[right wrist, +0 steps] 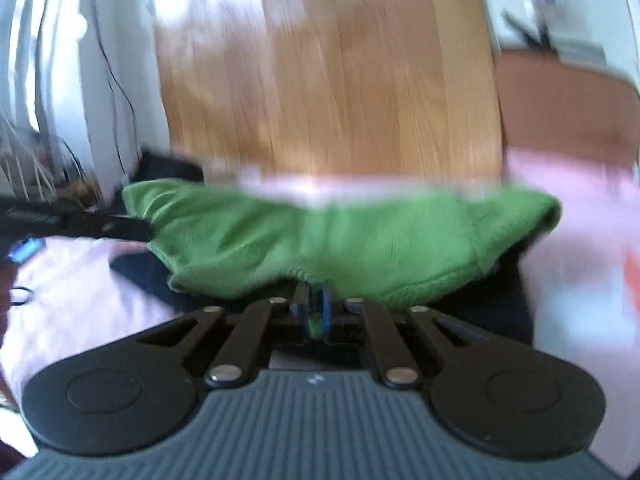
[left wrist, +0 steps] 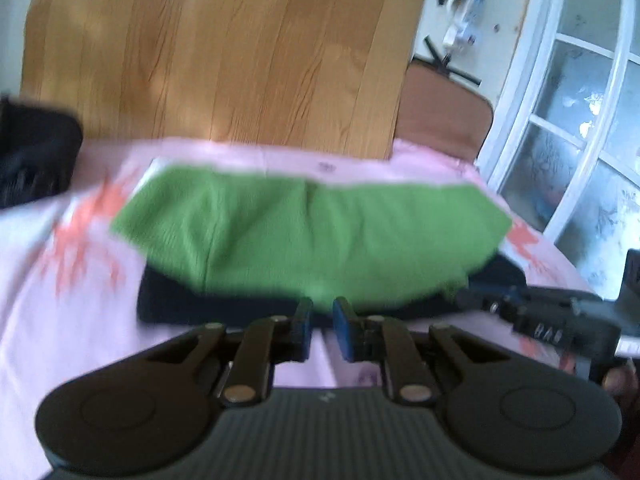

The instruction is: Fold small clothes

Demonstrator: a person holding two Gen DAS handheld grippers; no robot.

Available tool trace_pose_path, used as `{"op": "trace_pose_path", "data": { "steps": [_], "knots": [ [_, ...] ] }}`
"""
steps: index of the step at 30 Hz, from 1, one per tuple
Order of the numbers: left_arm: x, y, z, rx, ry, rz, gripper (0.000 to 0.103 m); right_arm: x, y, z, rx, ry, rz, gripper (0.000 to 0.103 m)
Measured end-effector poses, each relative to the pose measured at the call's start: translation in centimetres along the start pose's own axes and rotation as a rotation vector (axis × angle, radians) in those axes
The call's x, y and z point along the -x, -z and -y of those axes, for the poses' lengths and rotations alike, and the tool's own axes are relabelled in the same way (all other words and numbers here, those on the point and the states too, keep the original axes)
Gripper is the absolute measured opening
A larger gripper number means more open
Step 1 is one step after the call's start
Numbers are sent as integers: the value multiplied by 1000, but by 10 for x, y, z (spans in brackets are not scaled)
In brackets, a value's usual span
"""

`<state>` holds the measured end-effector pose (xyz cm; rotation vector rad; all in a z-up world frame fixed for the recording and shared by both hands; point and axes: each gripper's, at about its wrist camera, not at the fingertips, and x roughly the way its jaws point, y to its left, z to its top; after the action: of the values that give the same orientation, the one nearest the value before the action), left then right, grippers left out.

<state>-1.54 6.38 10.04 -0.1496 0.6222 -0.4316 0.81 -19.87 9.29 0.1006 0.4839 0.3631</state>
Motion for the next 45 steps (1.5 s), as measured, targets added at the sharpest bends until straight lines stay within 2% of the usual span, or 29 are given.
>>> {"op": "trace_pose_path", "data": {
  "steps": [2, 3, 4, 5, 6, 8, 11, 12, 15, 16, 18, 19, 22, 27, 30, 32, 35, 36, 37, 39, 45],
  "knots": [
    [19, -5, -6, 9, 5, 55, 16, 10, -4, 5, -47, -37, -1, 16],
    [29, -12, -9, 11, -1, 97, 19, 18, -8, 7, -53, -47, 29, 23],
    [36, -22, -10, 18, -11, 143, 25, 26, -15, 8, -49, -37, 72, 28],
    [43, -32, -14, 31, -20, 190, 30, 33, -22, 8, -44, -16, 110, 37],
    [46, -42, -19, 46, -29, 227, 32, 34, -31, 10, -45, 9, 142, 41],
    [35, -59, -27, 76, -48, 272, 36, 30, -51, 17, -78, 58, 176, 41],
    [-11, -73, -46, 137, -102, 211, 34, 5, -69, 28, -141, 70, 200, 41],
    [-27, -69, -51, 145, -141, 173, 34, -7, -71, 33, -170, 86, 177, 41],
    [-76, -56, -63, 135, -275, 19, 35, -47, -63, 49, -204, 220, 31, 40],
    [-75, -49, -61, 107, -278, 55, 36, -57, -52, 58, -220, 253, -42, 38],
    [-74, -39, -52, 34, -314, 85, 36, -47, -34, 68, -256, 215, -6, 32],
    [-74, -38, -47, 9, -335, 88, 36, -41, -31, 67, -254, 223, -6, 31],
    [-75, -40, -40, 2, -371, 80, 37, -32, -32, 62, -249, 235, -16, 31],
    [-73, -37, -35, -4, -395, 100, 42, -2, -30, 69, -341, 211, 66, 48],
    [-72, -35, -34, 2, -454, 103, 63, 17, -21, 82, -397, 248, 93, 52],
    [-70, -36, -46, 72, -455, 91, 83, 19, -18, 91, -447, 267, 88, 54],
    [-67, -37, -64, 163, -409, 78, 92, 19, -11, 101, -516, 288, 72, 55],
    [-67, -36, -65, 165, -411, 75, 94, 18, -8, 104, -541, 286, 66, 55],
    [-67, -36, -65, 172, -429, 66, 101, 18, -5, 106, -572, 273, 58, 55],
    [-67, -36, -71, 217, -419, 53, 103, 14, 2, 113, -652, 232, 46, 61],
    [-66, -35, -71, 214, -417, 53, 103, 23, 12, 129, -844, 123, 114, 71]
  ]
}}
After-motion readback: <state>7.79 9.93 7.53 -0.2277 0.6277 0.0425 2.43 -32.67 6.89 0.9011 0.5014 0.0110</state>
